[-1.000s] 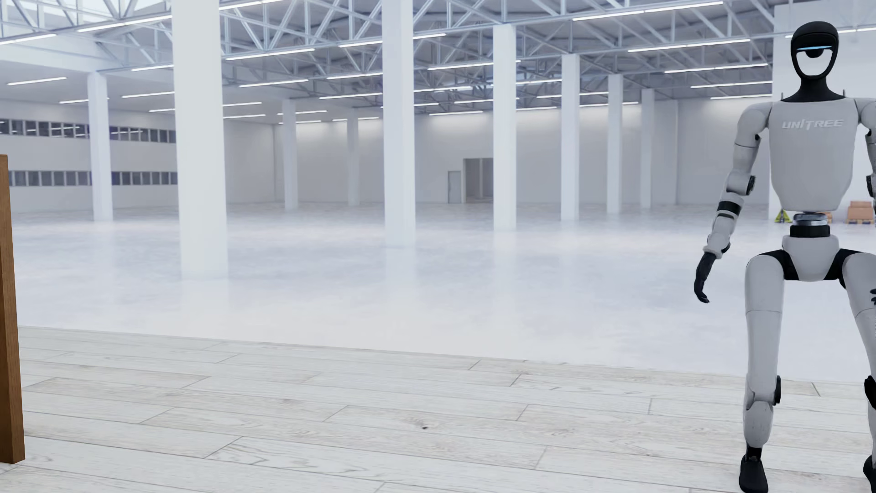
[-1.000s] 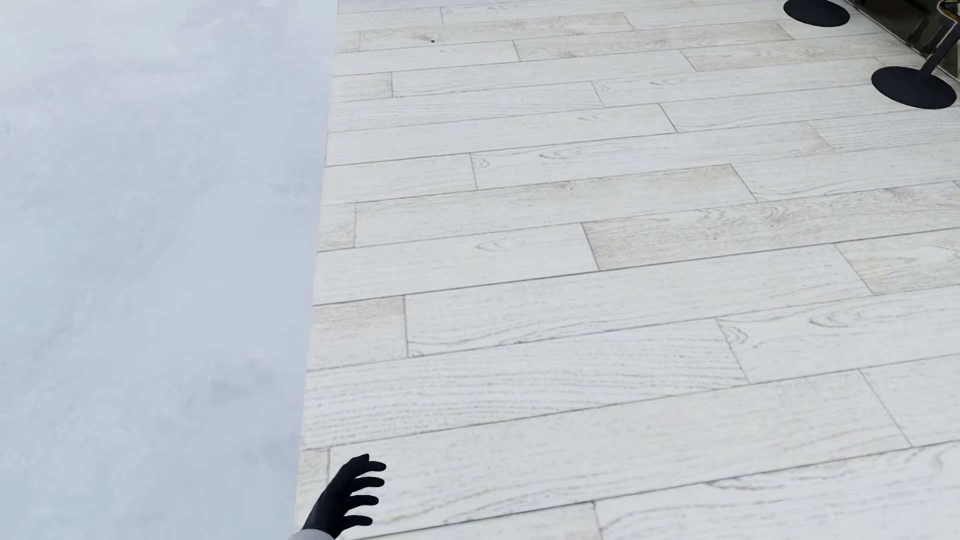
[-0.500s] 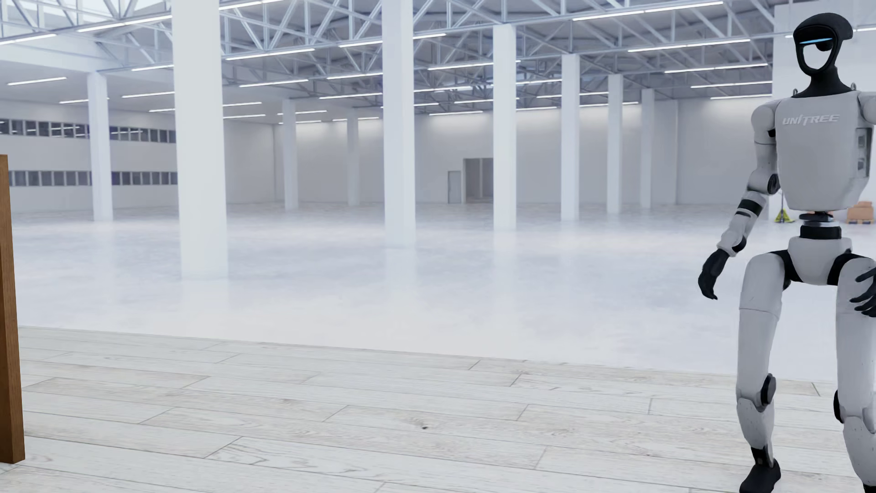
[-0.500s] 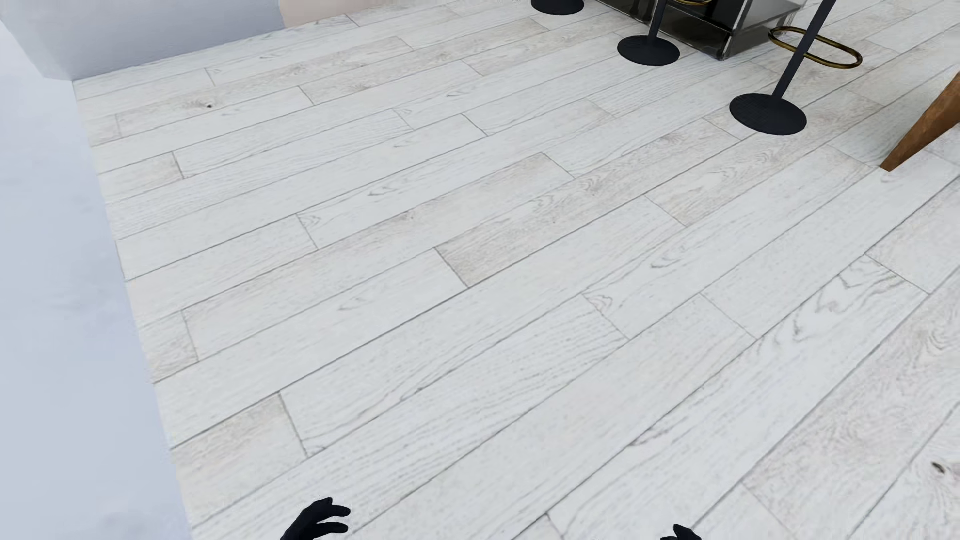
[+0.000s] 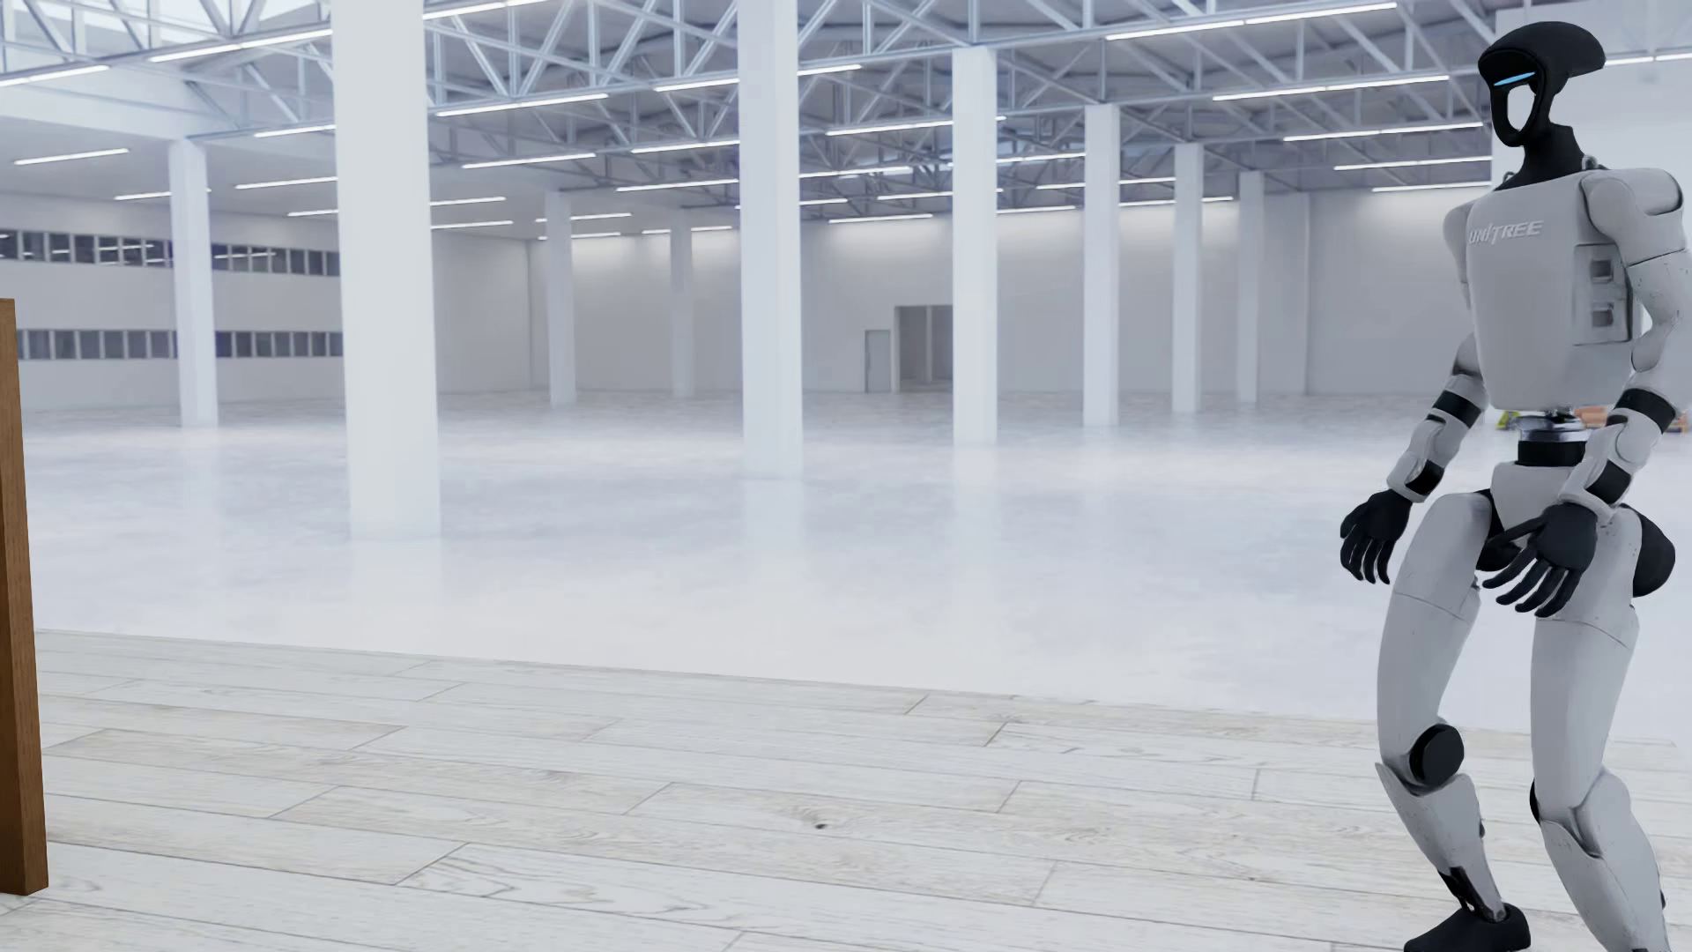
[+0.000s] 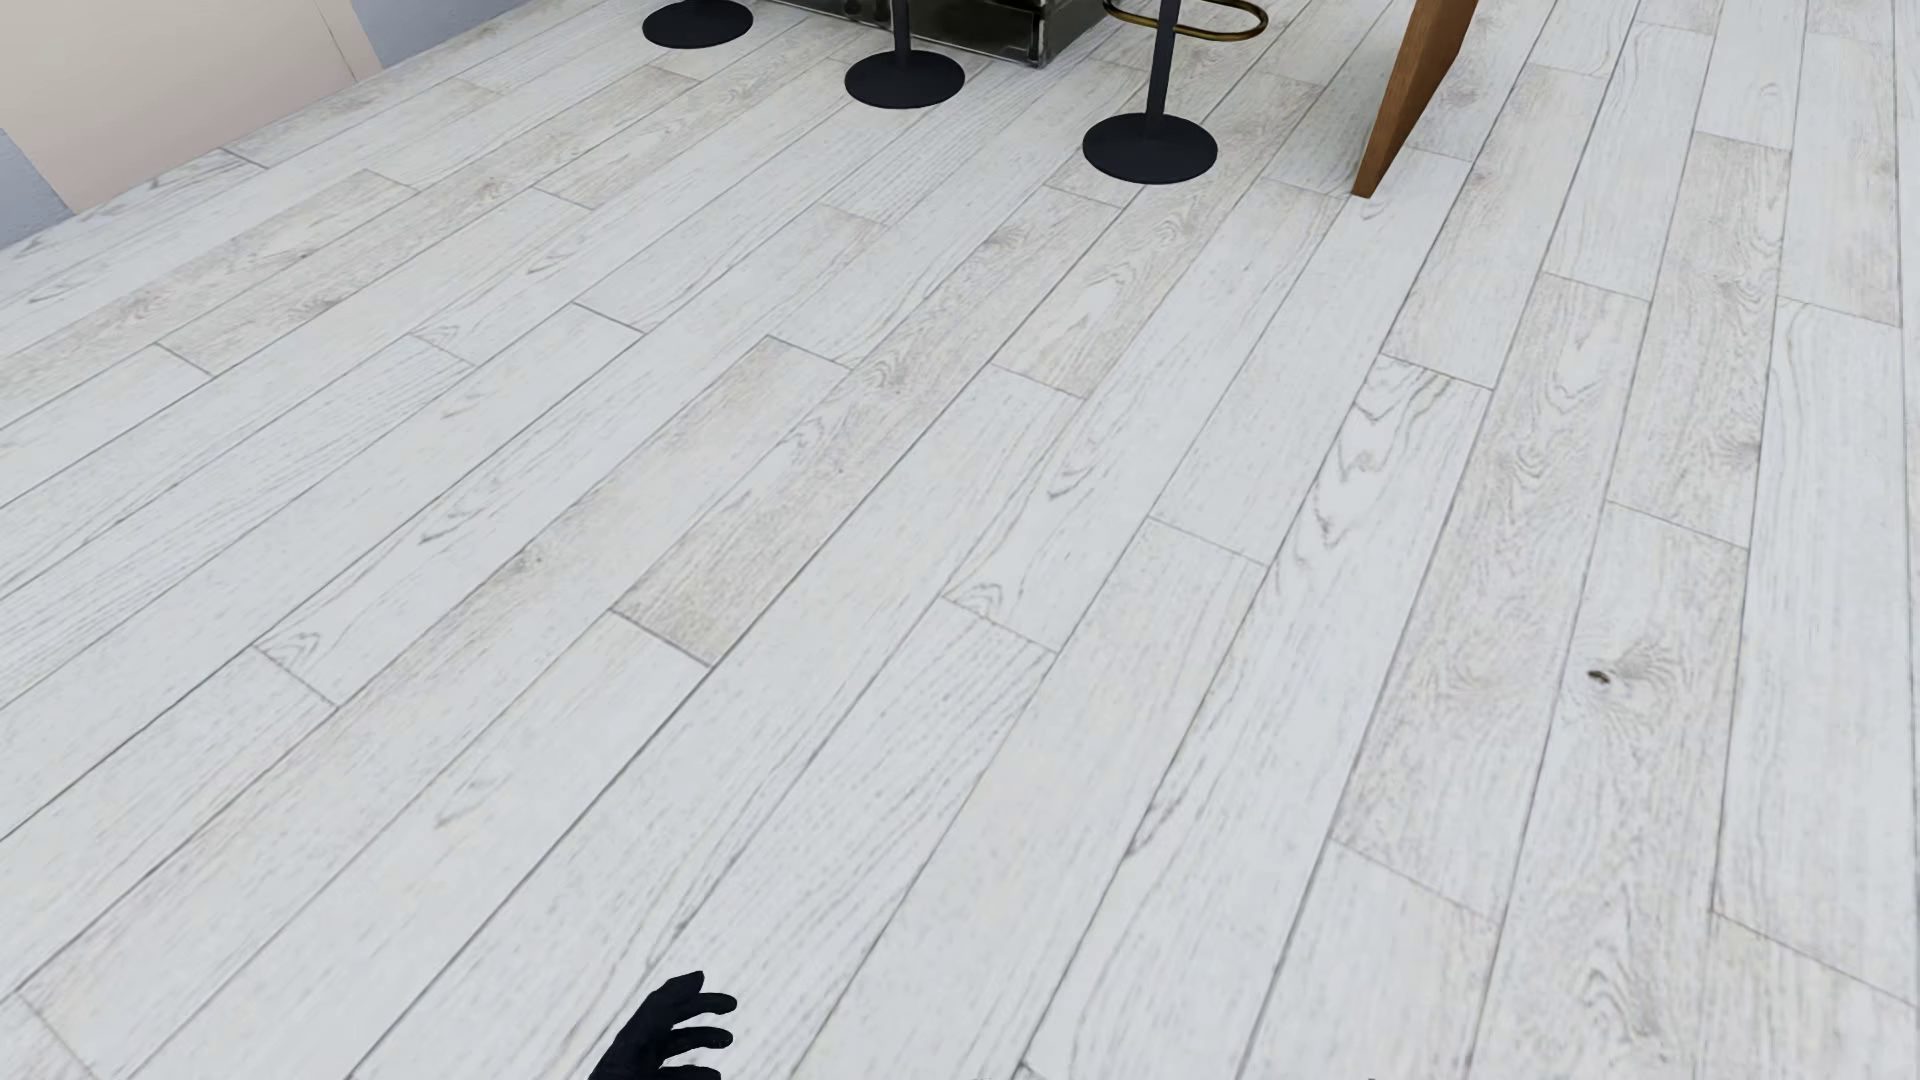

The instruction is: Face back

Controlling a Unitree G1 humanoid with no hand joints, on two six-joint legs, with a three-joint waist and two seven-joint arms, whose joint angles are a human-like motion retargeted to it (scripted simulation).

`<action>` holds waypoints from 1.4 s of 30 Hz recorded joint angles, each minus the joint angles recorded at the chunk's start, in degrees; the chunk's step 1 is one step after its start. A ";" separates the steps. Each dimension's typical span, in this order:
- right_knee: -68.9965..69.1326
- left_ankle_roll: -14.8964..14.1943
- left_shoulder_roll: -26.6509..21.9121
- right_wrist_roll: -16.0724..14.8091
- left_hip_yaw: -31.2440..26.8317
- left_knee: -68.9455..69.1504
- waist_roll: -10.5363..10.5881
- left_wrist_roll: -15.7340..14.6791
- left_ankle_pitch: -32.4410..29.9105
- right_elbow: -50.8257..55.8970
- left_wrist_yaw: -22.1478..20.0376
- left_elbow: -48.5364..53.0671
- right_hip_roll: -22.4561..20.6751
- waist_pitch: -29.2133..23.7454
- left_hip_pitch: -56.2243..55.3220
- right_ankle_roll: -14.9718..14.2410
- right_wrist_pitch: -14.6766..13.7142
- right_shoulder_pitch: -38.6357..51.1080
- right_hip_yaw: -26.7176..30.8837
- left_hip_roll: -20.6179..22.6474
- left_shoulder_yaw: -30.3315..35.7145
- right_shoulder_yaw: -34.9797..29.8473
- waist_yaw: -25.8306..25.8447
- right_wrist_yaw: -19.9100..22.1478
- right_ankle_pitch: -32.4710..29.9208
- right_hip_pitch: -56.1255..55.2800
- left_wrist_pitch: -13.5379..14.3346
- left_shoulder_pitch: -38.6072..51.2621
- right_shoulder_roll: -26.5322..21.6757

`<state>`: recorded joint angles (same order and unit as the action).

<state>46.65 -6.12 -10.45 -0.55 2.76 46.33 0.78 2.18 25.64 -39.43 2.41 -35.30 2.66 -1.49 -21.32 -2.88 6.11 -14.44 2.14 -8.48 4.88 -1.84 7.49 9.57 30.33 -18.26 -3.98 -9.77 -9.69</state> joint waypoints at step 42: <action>7.87 0.08 1.32 -1.66 -6.98 -4.86 0.93 -9.36 -10.34 6.49 -2.82 -1.78 0.58 -0.56 -5.41 -2.97 -1.13 8.97 -0.35 4.89 -1.57 -0.02 -13.86 -7.49 -5.09 -1.13 -0.53 -5.15 0.15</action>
<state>54.52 -6.04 -9.13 -2.22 -4.22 41.47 1.71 -7.17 15.29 -32.94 -0.41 -37.07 3.24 -2.05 -26.72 -5.84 4.98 -5.48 1.79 -3.59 3.30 -1.86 -6.37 2.08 25.24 -19.40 -4.51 -14.92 -9.54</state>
